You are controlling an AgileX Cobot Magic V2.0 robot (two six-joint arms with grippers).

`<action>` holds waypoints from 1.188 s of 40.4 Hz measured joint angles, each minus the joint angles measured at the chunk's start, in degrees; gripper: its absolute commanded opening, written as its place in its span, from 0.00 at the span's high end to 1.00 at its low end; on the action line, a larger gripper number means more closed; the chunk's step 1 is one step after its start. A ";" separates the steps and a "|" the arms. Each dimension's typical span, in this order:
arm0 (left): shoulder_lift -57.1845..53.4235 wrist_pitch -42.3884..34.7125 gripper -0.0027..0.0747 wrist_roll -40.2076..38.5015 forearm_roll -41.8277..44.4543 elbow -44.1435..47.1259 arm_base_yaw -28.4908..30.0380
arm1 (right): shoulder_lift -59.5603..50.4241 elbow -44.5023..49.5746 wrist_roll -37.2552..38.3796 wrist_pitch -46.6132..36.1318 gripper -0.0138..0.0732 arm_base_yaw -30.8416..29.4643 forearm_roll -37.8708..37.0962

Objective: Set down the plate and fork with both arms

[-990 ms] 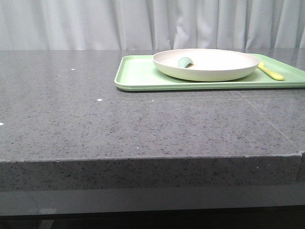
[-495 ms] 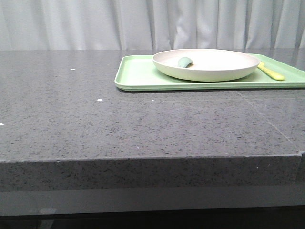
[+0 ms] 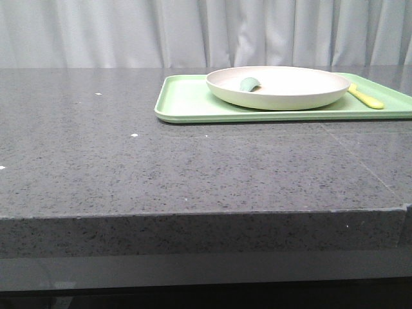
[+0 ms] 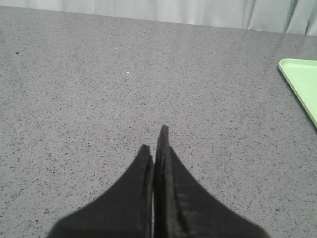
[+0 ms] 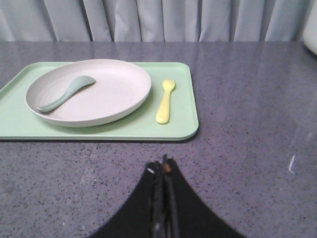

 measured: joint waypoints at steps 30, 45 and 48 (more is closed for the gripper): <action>0.00 0.00 0.99 0.00 0.00 0.00 0.00 | -0.65 0.37 0.00 0.00 0.91 0.00 0.00; 0.00 -1.16 0.99 1.06 -0.49 0.00 0.00 | -0.65 0.37 0.00 0.00 0.91 0.00 0.00; 0.00 -2.28 0.99 4.20 -2.86 0.00 0.00 | -0.65 0.37 0.00 0.00 0.91 0.00 0.00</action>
